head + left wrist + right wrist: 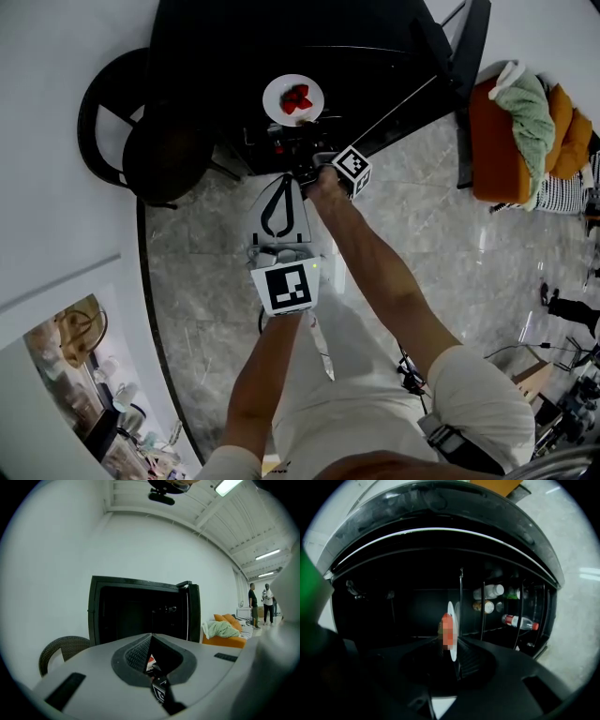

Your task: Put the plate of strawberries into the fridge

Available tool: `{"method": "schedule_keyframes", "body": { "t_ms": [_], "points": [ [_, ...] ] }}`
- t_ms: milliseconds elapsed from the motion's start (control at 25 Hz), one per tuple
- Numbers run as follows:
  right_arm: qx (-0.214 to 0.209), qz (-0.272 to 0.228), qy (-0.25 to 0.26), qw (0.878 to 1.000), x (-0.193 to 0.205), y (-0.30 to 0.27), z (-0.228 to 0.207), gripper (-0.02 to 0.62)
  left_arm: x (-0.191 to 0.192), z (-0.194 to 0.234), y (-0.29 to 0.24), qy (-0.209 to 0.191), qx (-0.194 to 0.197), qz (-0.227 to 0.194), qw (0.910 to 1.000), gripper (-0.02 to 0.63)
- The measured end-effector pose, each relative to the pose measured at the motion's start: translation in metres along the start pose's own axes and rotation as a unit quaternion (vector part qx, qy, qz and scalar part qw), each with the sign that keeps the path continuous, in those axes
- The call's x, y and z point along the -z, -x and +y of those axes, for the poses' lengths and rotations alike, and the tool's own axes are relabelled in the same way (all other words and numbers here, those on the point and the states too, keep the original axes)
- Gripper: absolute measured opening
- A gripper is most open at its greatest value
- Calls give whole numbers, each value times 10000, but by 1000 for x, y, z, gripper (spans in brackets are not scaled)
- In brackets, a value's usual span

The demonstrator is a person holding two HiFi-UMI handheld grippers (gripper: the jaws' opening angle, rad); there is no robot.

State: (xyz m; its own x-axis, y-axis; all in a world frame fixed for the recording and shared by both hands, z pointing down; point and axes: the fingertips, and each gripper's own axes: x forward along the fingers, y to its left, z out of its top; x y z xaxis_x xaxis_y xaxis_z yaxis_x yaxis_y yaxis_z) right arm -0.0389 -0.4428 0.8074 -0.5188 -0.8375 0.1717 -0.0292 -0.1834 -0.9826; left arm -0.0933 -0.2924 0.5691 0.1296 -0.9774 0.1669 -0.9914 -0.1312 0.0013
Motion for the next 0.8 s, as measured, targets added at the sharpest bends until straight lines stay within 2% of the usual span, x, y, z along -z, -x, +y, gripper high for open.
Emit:
{"method": "schedule_keyframes", "body": {
  "t_ms": [240, 800],
  "points": [
    [-33, 11, 60, 10000, 3, 7, 6, 13, -1, -7, 5, -60, 36, 21, 10000, 2],
    [-331, 411, 175, 9985, 41, 41, 47, 11, -15, -7, 19, 13, -28, -22, 10000, 2]
  ]
}}
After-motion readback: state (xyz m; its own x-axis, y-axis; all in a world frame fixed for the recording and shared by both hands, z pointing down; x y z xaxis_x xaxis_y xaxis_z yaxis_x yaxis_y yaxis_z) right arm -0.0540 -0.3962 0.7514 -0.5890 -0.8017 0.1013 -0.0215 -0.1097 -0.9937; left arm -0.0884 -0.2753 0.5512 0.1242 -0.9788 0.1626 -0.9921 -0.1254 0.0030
